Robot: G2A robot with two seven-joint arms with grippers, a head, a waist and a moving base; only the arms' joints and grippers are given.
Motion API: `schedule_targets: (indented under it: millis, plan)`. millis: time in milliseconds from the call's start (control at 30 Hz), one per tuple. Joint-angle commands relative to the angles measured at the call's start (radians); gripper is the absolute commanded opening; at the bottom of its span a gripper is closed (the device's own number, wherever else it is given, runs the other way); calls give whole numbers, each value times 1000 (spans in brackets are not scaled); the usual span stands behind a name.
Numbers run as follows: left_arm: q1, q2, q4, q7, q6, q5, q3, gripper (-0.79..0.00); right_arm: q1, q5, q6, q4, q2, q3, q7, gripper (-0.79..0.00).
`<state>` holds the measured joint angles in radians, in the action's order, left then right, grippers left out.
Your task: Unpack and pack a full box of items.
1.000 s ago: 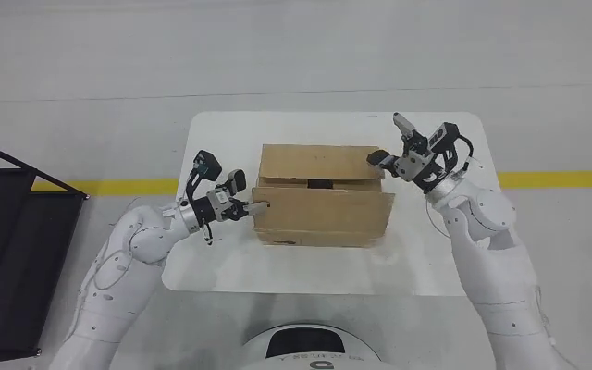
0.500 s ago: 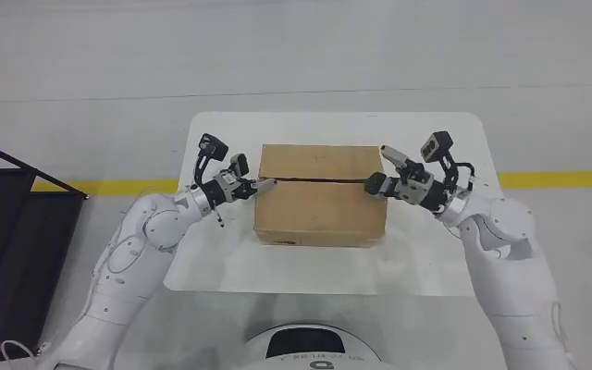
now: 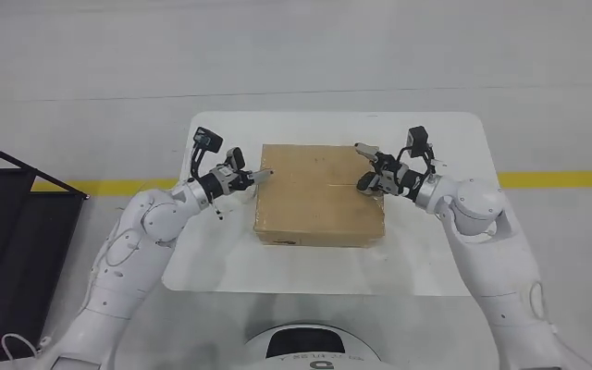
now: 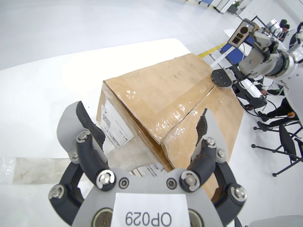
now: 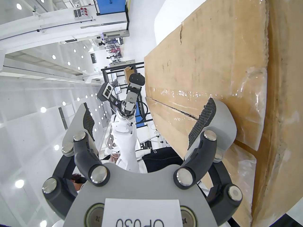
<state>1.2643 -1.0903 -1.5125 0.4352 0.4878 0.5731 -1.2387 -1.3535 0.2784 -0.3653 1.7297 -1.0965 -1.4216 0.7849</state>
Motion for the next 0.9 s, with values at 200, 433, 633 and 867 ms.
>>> schedule_targets:
  millis: [200, 433, 633, 867]
  plan:
    - [-3, 4, 36, 20, -3, -103, -42, 0, 0, 0, 0, 0, 0, 0, 0, 0]
    - [-1, 4, 37, 9, -11, -84, -45, 0, 0, 0, 0, 0, 0, 0, 0, 0]
    - [61, 14, 36, -172, 78, 186, -51, 0, 0, 0, 0, 0, 0, 0, 0, 0]
    - [118, 28, 61, -245, 166, 315, -80, 0, 0, 0, 0, 0, 0, 0, 0, 0]
